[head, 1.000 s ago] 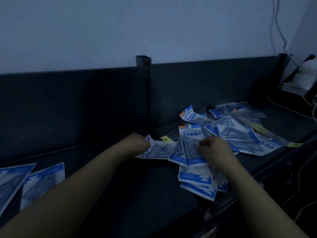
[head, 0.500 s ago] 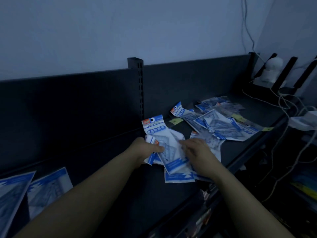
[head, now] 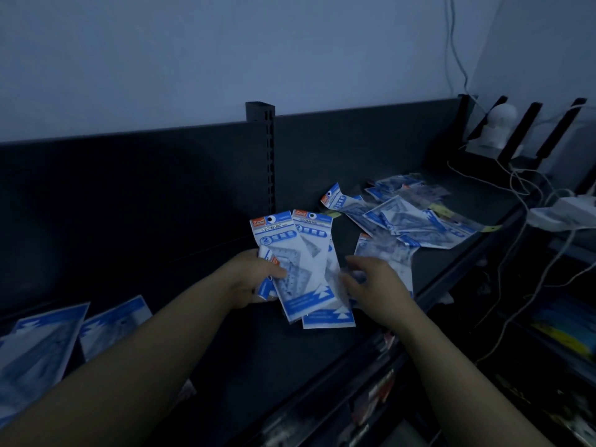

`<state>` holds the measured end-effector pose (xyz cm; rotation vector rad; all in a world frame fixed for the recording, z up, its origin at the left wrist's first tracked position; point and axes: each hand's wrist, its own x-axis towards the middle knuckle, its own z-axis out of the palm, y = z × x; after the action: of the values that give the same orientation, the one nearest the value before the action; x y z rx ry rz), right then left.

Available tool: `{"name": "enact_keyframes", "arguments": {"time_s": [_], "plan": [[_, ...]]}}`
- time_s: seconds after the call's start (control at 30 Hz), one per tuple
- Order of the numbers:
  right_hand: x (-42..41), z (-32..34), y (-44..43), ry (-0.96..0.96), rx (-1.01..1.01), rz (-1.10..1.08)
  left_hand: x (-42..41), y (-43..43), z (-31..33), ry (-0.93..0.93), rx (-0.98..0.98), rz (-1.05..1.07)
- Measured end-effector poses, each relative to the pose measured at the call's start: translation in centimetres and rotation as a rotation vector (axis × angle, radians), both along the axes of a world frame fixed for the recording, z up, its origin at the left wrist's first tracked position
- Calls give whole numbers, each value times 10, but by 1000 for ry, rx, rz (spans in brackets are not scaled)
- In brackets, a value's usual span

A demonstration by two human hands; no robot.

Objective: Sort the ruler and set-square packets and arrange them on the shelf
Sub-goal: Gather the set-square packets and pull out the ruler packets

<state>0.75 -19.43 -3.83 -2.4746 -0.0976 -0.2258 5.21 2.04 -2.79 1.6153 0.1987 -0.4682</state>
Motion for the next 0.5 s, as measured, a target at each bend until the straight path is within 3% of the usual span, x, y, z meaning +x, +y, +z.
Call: {"name": "enact_keyframes", "arguments": {"time_s": [0.23, 0.37, 0.5], "plan": [[-10, 20, 51, 31, 274, 132, -31, 39, 11, -54, -137, 83], [-15, 25, 89, 96, 496, 183, -55, 72, 16, -134, -67, 207], [-20, 23, 135, 133, 530, 253, -86, 122, 16, -220, 33, 348]]}}
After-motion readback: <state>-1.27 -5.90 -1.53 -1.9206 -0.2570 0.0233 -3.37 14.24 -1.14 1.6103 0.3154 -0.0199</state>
